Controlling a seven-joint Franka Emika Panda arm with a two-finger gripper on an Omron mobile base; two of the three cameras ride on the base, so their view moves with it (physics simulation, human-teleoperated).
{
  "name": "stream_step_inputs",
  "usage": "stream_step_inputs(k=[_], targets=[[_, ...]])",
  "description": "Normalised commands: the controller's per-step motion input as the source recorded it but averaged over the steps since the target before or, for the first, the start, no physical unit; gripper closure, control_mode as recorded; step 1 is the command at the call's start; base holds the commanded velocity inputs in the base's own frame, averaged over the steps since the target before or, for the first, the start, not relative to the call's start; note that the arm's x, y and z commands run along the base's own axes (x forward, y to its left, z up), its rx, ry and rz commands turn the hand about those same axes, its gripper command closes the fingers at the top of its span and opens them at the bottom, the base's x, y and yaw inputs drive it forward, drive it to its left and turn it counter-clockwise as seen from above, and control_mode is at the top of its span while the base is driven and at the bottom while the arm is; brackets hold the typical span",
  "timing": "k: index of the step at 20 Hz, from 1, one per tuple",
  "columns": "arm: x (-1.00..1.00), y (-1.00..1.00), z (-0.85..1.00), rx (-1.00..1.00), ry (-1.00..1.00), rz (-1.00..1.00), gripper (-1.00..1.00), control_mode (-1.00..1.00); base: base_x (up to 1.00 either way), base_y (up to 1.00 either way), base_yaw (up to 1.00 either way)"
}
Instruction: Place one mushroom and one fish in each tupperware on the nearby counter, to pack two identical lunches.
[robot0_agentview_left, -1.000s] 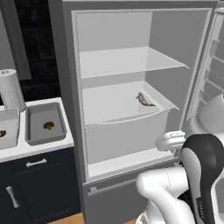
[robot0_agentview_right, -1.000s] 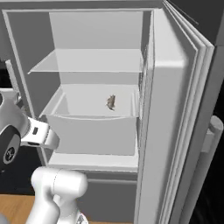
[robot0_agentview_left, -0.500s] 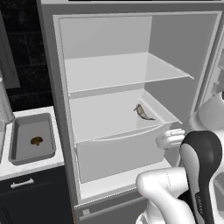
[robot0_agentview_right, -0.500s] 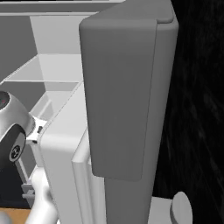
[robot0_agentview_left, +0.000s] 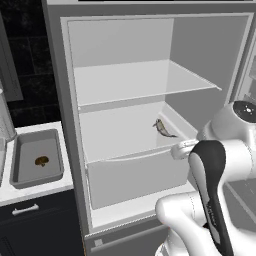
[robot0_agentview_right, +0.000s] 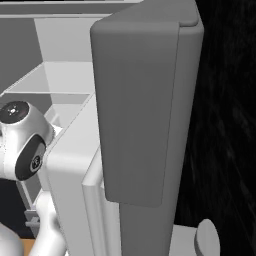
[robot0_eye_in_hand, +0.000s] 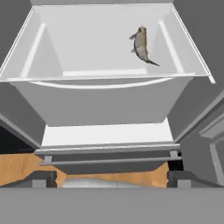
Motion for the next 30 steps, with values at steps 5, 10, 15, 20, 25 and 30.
stream_step_inputs(k=[5, 10, 15, 20, 25, 30], targets=[[0.49, -0.19, -0.43, -0.02, -0.12, 0.0, -1.0, -1.0, 0.0, 0.0, 0.0], [0.42, -0.25, -0.52, 0.0, -0.14, 0.0, -1.0, -1.0, 0.0, 0.0, 0.0], [0.51, -0.25, -0.36, 0.0, -0.05, 0.0, -1.0, -1.0, 0.0, 0.0, 0.0], [0.53, -0.18, -0.3, 0.0, 0.0, 0.0, -1.0, -1.0, 0.0, 0.0, 0.0], [0.6, -0.11, -0.12, 0.0, 0.0, 0.0, -1.0, -1.0, 0.0, 0.0, 0.0], [0.49, -0.06, 0.0, 0.0, 0.0, 0.0, -1.0, -1.0, 0.0, 0.0, 0.0]])
